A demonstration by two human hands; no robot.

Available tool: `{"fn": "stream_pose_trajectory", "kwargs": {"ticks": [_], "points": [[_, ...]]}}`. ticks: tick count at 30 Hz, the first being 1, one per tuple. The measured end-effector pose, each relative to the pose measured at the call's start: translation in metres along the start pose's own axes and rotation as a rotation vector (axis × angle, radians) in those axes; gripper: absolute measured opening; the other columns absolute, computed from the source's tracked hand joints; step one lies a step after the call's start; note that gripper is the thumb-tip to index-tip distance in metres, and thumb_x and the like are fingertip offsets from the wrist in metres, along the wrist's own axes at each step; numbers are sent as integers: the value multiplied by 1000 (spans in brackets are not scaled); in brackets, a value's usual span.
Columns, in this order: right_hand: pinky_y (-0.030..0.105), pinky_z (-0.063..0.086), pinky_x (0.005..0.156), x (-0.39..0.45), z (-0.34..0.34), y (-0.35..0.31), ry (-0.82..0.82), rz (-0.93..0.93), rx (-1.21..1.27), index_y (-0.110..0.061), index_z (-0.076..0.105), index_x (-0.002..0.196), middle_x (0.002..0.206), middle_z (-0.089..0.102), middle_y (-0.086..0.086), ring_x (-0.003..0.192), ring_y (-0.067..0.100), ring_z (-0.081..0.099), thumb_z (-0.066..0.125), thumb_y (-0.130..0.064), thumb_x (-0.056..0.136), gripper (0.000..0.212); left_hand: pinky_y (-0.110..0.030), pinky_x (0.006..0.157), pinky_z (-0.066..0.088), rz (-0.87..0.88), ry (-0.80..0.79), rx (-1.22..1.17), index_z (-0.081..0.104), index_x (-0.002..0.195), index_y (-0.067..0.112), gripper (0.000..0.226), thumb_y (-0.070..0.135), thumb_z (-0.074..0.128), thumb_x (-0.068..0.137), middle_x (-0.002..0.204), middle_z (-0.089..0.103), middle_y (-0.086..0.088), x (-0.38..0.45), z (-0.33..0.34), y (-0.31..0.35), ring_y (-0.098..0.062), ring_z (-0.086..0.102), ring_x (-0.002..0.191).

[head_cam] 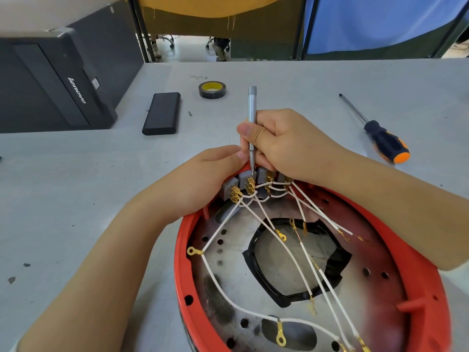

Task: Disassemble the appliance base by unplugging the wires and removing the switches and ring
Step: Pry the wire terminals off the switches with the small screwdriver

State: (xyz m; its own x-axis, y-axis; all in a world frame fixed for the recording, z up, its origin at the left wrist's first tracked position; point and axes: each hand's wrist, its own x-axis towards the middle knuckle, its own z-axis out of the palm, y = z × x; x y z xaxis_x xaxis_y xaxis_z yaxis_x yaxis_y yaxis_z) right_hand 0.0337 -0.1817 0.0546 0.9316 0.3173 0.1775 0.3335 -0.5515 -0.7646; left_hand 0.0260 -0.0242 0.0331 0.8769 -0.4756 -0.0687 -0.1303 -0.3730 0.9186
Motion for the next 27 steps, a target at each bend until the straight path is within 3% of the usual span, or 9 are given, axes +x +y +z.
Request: {"fn": "stream_pose_trajectory", "kwargs": {"ticks": [6,11,15,24,27], "points": [[16,32,49,1,3,1,18,1,0,-17,57,70,40,48,-15,37,2,43,44,-29,100,34,5,63,37,6,2,5,63,91,42,29,36,36,100,94,66,27,-1,0,3,15,60,84],[10,37,47,-6,2,1,26,-21,95,-10,54,78,40,50,-17,40,-5,50,42,-22,101,30,-6,81,43,-9,0,18,65,104,40,29,42,36,99,100,69,22,1,0,0,8,61,94],[6,37,46,-8,3,-1,13,-26,165,-12,52,78,40,52,-18,40,-6,50,41,-20,102,28,3,62,39,-10,39,-10,64,89,39,27,37,39,99,92,66,25,0,1,3,15,60,79],[9,37,49,-5,5,-1,25,-36,60,-15,55,75,41,52,-18,40,-3,49,43,-25,101,30,2,62,40,-19,44,-7,66,95,31,28,33,39,100,93,69,13,1,1,1,8,61,76],[10,37,49,-3,4,-2,4,-23,66,-14,56,75,39,51,-15,39,-1,48,43,-25,101,31,3,60,39,-11,44,-4,66,90,32,28,31,39,100,88,68,19,2,0,1,13,59,73]]}}
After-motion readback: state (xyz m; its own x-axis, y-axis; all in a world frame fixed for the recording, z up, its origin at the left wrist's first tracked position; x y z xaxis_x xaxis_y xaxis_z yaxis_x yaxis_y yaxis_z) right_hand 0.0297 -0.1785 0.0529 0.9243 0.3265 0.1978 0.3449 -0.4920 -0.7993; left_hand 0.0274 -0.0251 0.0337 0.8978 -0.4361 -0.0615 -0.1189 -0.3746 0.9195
